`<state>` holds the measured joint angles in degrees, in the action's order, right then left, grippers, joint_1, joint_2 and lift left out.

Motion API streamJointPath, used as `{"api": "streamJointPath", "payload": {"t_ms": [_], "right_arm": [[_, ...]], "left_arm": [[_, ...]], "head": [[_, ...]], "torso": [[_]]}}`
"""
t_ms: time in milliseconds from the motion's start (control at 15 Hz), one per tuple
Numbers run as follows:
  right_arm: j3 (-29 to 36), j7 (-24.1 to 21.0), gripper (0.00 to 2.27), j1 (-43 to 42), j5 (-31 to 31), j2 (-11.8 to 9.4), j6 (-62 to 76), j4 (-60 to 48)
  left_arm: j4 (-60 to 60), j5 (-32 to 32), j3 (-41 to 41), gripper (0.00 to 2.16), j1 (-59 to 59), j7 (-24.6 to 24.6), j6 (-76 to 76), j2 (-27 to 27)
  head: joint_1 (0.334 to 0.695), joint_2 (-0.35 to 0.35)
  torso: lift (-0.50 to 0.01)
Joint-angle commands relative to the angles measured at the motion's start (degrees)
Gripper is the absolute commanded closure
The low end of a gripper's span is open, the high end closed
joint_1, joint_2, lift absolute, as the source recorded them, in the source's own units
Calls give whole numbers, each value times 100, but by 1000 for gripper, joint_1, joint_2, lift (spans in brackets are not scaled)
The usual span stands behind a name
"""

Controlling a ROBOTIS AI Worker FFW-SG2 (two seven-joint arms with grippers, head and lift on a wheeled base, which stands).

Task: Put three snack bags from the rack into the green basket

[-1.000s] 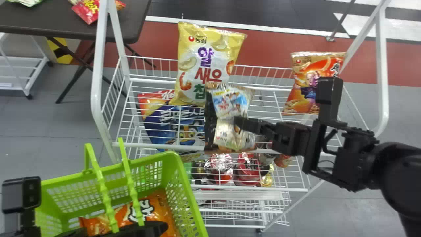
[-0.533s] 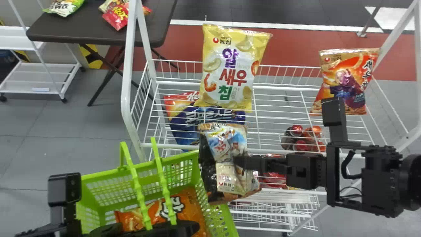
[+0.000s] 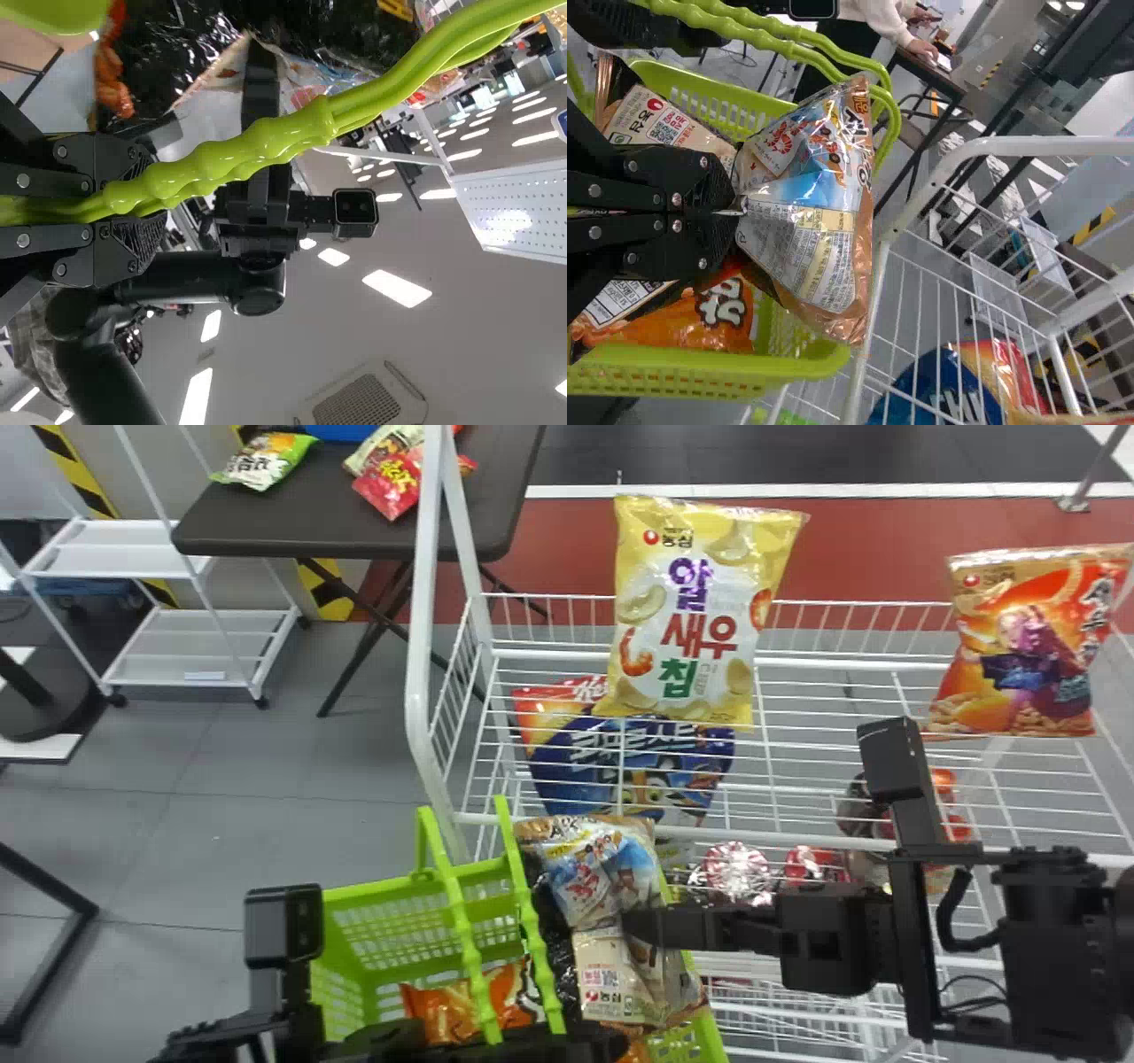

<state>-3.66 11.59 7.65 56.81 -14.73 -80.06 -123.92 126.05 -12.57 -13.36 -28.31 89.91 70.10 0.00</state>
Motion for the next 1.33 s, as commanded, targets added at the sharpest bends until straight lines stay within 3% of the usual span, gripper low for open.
{"api": "streamJointPath", "payload": {"t_ms": [0, 667, 733, 800, 867, 933, 1267], "right_arm": [[-249, -17, 2253, 9, -135, 84, 153, 184], [-1198, 106, 2250, -88, -487, 146, 1612, 1194], [-1303, 115, 2044, -123, -531, 155, 1717, 1309], [-1321, 106, 1480, -123, -531, 155, 1752, 1344], [-1321, 97, 566, -123, -513, 155, 1700, 1326], [-1295, 106, -2, -105, -487, 137, 1665, 1265], [-662, 124, 39, -79, -56, 102, 1489, 1045]], "left_arm": [[-1, -26, 18, 2145, 0, 66, 0, -15], [104, -43, 97, 2145, 9, 66, 18, -15], [113, -43, 88, 2145, 9, 66, 35, -15], [131, -43, 71, 2145, 9, 66, 53, -15], [139, -43, 36, 2145, 9, 66, 53, -15], [139, -52, 0, 2145, 9, 66, 70, -15], [148, -96, -140, 2145, 0, 66, 70, -15]], "head": [[695, 148], [695, 232], [695, 238], [695, 246], [695, 254], [695, 261], [695, 257]], "torso": [[0], [0], [0], [0], [0], [0], [0]]}}
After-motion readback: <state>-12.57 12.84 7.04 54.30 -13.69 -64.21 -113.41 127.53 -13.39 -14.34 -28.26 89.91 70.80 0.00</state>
